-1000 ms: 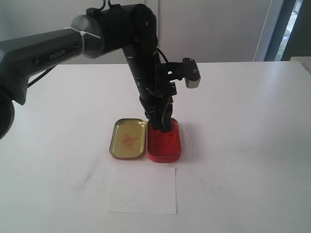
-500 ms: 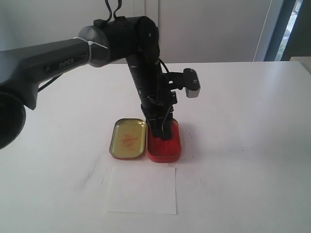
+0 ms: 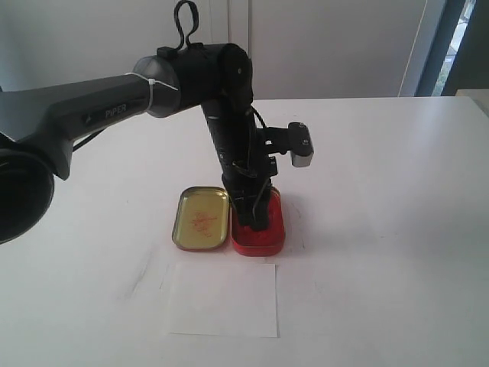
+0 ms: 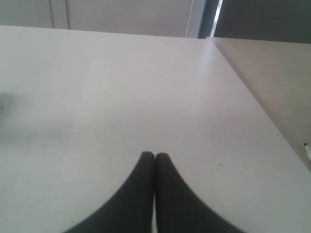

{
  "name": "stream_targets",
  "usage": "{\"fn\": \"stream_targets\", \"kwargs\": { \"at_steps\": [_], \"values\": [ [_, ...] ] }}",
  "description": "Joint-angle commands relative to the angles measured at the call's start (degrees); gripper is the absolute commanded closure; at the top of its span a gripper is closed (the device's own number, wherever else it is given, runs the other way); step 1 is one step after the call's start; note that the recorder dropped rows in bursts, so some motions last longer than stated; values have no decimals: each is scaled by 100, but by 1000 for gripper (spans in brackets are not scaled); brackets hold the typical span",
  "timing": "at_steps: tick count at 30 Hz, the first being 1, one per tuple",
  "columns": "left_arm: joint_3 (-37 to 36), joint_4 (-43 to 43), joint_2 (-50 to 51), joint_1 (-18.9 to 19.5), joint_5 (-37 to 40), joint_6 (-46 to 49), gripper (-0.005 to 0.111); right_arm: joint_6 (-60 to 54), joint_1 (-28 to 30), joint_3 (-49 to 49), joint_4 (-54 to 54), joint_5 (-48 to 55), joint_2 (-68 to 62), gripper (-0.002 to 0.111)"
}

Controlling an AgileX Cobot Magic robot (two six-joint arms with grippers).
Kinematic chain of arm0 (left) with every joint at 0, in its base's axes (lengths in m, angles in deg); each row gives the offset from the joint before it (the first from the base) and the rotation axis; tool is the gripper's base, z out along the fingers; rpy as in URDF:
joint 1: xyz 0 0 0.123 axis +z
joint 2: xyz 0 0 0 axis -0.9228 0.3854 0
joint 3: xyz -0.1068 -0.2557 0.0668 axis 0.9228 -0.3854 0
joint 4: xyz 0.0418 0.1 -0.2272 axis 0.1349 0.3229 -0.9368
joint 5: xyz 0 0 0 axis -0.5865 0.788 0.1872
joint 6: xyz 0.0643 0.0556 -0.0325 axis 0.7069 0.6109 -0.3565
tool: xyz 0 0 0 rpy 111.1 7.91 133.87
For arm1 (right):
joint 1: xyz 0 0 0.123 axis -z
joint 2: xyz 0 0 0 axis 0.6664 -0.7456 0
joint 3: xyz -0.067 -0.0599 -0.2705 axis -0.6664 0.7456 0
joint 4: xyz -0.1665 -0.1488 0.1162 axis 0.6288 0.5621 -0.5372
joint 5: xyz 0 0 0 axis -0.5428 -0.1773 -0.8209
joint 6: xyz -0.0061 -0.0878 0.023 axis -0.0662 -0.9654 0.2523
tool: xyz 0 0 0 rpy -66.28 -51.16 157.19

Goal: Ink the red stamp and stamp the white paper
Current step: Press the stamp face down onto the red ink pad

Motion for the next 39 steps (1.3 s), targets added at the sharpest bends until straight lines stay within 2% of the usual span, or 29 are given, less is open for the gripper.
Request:
{"fn": "stream_targets", "kwargs": {
  "at_steps": [1,39],
  "values": [
    [-3,-99,115,-19,249,58,107,1,18,32,47,-81,36,108],
    [-3,-47,578,-19,-88,58,107,1,18,32,47,-81,36,108]
  ]
}}
